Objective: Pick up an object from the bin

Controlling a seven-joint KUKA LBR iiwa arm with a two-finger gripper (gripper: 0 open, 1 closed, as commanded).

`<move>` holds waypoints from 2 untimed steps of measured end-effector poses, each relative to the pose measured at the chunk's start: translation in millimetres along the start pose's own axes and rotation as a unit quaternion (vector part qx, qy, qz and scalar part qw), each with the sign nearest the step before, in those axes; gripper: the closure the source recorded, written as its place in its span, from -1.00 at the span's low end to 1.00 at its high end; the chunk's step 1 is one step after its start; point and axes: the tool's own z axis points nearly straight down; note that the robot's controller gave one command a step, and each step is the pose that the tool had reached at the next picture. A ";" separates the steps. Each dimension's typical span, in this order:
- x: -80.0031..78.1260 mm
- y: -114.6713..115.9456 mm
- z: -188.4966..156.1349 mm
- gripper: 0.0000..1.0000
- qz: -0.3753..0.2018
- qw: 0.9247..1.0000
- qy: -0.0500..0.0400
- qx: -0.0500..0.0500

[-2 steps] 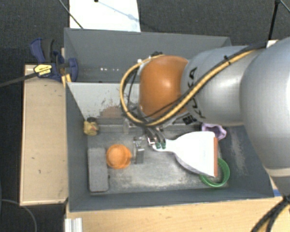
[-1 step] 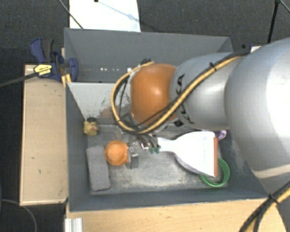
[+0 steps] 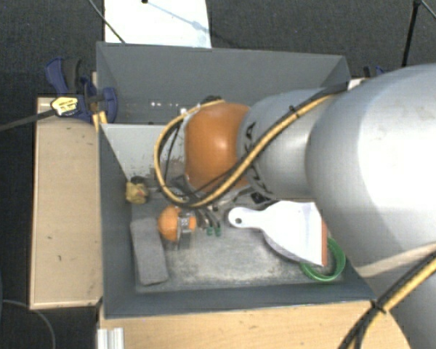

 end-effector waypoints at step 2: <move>-0.3 3.0 -149.1 1.00 0.005 1.000 -0.002 0.000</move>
Offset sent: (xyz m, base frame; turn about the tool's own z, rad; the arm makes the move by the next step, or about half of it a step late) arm -0.0005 0.0029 0.1485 0.0137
